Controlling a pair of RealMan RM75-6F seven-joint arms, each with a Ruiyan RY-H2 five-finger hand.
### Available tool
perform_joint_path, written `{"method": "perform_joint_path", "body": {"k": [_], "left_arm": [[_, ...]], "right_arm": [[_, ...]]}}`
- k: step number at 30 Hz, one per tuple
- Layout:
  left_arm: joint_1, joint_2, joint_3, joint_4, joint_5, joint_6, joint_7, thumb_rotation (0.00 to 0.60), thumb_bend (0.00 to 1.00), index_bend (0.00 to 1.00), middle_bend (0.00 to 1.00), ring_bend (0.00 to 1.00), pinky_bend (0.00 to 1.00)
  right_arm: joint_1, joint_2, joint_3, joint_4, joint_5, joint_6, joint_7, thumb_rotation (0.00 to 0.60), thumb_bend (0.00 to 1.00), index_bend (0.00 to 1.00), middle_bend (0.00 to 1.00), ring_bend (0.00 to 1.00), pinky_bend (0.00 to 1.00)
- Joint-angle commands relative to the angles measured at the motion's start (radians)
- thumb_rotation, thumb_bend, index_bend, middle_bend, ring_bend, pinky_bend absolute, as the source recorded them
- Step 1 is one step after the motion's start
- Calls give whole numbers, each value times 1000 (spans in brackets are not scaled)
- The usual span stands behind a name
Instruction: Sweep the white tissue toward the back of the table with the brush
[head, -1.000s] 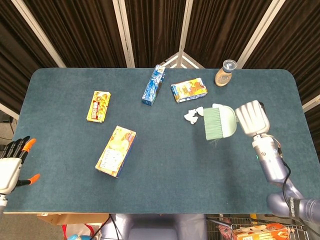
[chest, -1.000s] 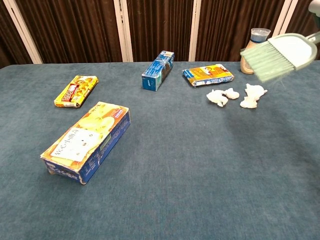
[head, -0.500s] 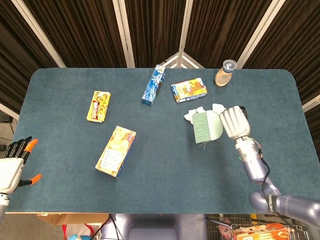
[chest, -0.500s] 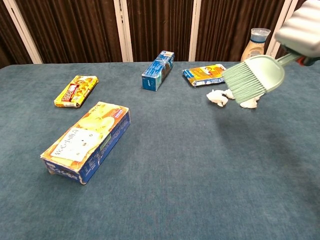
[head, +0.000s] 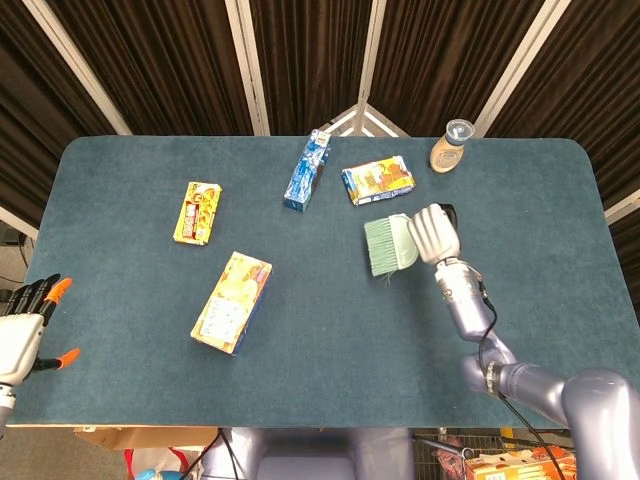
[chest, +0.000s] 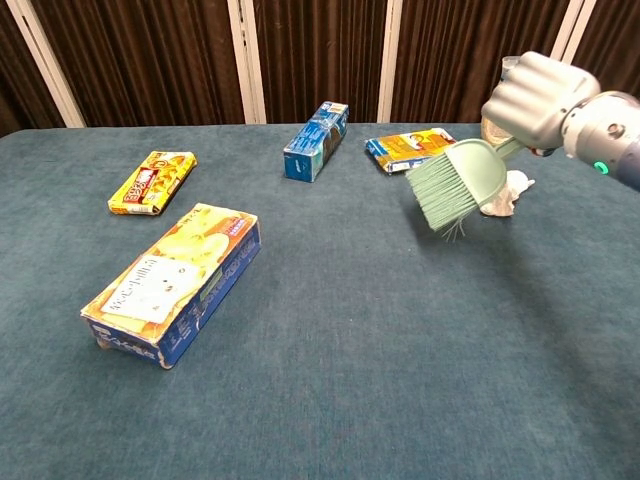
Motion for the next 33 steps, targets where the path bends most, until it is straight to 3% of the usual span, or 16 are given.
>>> {"method": "perform_joint_path", "body": {"k": [1,10,17,25,33], "left_arm": [[3,4,1,-6,-1,3,-3,600,0,0,0,0,0],[1,11,-1,-8,-19,-9,-10,600,0,0,0,0,0],[2,13,-1,-11,-23,-11,-12,600,0,0,0,0,0],[6,14,1,-16,-14,1,-10,600,0,0,0,0,0],[6,12,-4,-18,-15,9,-13,600,0,0,0,0,0]], "right_arm": [[21,-79,10,121,-32,-23,39,600,734,876,1000,1000,972],[30,-193,5,340,-78,-87,113,600,733,876,1000,1000,972],[21,-214,2,481,-100,-118,143,600,734,876,1000,1000,972],[-21,-141,6,597,-127,-113,178,600,734,876,1000,1000,972],[-71,-28,54,593,-110,-74,216,600,733,877,1000,1000,972]]}}
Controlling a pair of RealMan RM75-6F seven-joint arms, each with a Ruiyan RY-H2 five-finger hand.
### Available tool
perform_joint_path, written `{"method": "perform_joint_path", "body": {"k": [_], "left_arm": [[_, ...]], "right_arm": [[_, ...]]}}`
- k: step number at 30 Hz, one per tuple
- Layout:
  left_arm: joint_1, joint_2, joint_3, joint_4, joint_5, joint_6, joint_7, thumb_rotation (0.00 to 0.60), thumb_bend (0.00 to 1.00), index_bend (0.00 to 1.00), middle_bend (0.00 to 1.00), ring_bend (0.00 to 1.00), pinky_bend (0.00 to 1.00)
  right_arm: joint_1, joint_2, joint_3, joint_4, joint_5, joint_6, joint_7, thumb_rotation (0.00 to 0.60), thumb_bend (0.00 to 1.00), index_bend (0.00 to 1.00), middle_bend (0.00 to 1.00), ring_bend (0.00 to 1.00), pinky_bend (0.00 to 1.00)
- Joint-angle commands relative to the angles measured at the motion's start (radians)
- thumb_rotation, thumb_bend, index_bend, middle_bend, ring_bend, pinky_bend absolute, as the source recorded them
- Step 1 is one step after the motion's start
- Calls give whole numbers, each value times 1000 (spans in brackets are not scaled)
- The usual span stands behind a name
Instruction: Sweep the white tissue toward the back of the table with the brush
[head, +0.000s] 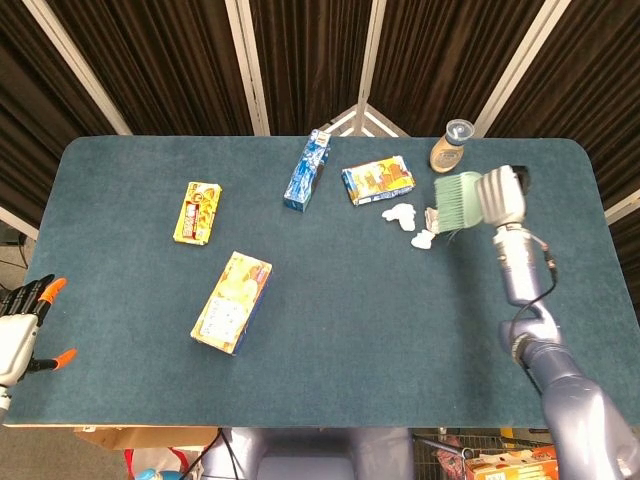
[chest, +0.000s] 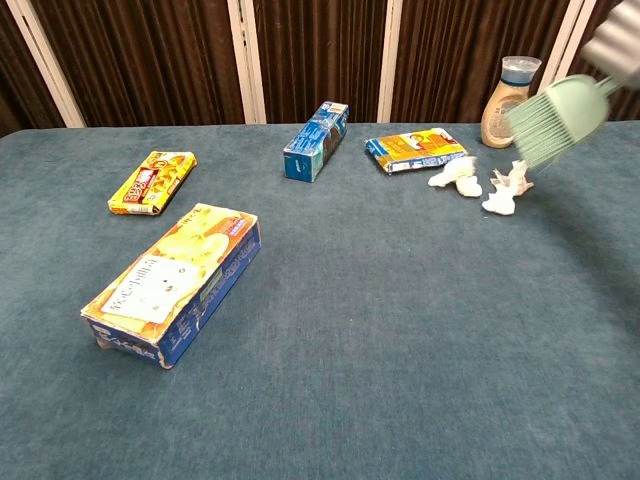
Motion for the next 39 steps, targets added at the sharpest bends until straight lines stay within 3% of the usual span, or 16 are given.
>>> {"method": "perform_joint_path", "body": {"k": [1,6,10,15,23,26,29,34,36,39], "left_arm": [[1,-2,0,0,5,5,4,600,0,0,0,0,0],[0,-6,0,0,9,8,8,600,0,0,0,0,0],[1,-7,1,-1,16,12,4,600,0,0,0,0,0],[0,-7,3,-3,24,11,0,600,0,0,0,0,0],[4,-8,16,-10,48,18,4,600,0,0,0,0,0],[5,-8,17,-11,49,19,3,600,0,0,0,0,0],[6,-8,18,-11,50,22,5,600,0,0,0,0,0],[9,-9,19,-13,53,27,11,600,0,0,0,0,0],[10,-10,20,-14,54,29,14,600,0,0,0,0,0],[12,-12,19,-15,54,35,18,600,0,0,0,0,0]], "right_arm": [[-26,52,23,-23,6,28,20,600,733,876,1000,1000,972],[-62,124,52,-152,8,92,63,600,733,876,1000,1000,972],[-115,217,56,-402,-18,183,113,600,733,877,1000,1000,972],[-181,318,27,-709,-59,269,102,600,733,876,1000,1000,972],[-277,379,-46,-1020,-79,340,17,600,734,799,1000,1000,972],[-302,376,-67,-1066,-81,354,6,600,727,701,1000,1000,961],[-338,374,-98,-1108,-91,377,-11,600,634,545,1000,994,933],[-379,371,-130,-1138,-64,379,-53,600,394,71,984,945,882],[-389,368,-135,-1149,-50,376,-70,600,330,1,967,931,874],[-401,368,-139,-1167,-40,374,-81,600,268,0,946,911,862]]}}
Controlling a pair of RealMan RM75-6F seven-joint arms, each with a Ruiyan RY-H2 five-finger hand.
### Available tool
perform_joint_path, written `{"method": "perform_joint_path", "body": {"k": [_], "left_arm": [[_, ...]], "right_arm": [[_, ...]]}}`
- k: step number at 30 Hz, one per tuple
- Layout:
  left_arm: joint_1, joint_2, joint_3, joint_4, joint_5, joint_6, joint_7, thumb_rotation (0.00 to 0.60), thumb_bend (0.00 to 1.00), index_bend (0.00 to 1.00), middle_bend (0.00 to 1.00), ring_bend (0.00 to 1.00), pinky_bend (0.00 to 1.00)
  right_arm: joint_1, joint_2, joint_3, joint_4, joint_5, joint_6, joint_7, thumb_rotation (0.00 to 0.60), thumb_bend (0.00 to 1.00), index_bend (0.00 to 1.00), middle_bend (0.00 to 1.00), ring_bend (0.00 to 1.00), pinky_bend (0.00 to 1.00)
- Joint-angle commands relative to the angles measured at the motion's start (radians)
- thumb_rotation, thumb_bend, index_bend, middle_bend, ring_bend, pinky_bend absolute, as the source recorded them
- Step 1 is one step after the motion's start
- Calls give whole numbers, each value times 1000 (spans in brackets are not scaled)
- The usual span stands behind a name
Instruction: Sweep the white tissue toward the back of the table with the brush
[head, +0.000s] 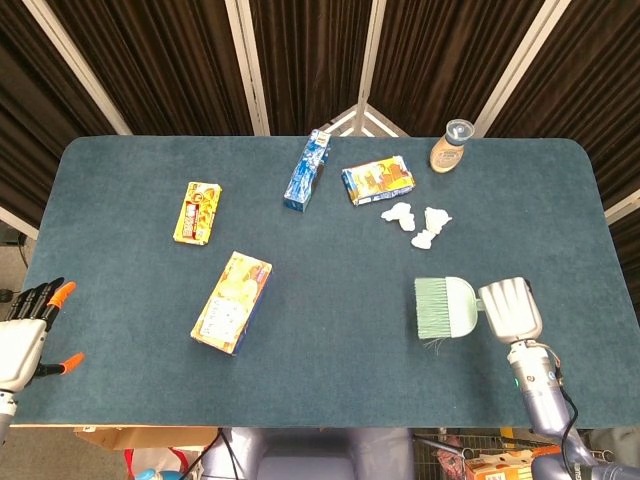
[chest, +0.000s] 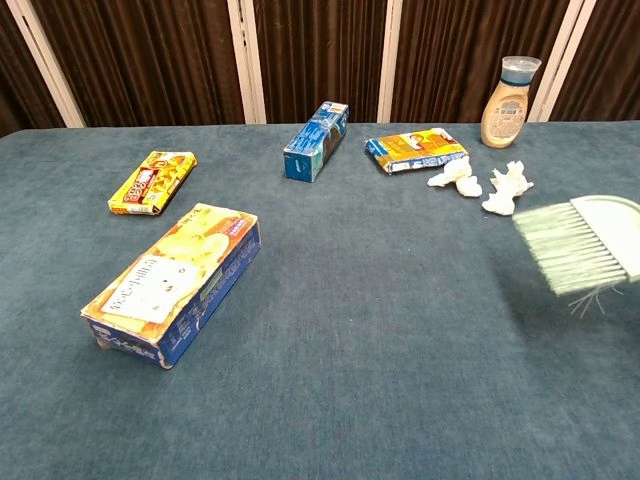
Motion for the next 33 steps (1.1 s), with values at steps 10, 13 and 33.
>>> {"method": "perform_joint_path", "body": {"k": [10,13,33], "left_arm": [[8,-5,-1,-7,0,17,16,600,0,0,0,0,0],[11,-6,-1,-8,4,24,16,600,0,0,0,0,0],[35,-50,-17,67,58,122,33,600,0,0,0,0,0]], "right_arm": [[-39,45,-20,-77,-13,7,3,567,233,0,934,897,846],[-51,64,-19,-93,-17,20,11,591,233,0,933,895,841],[-241,191,-104,-118,-321,215,612,492,233,0,0,0,1]]}}
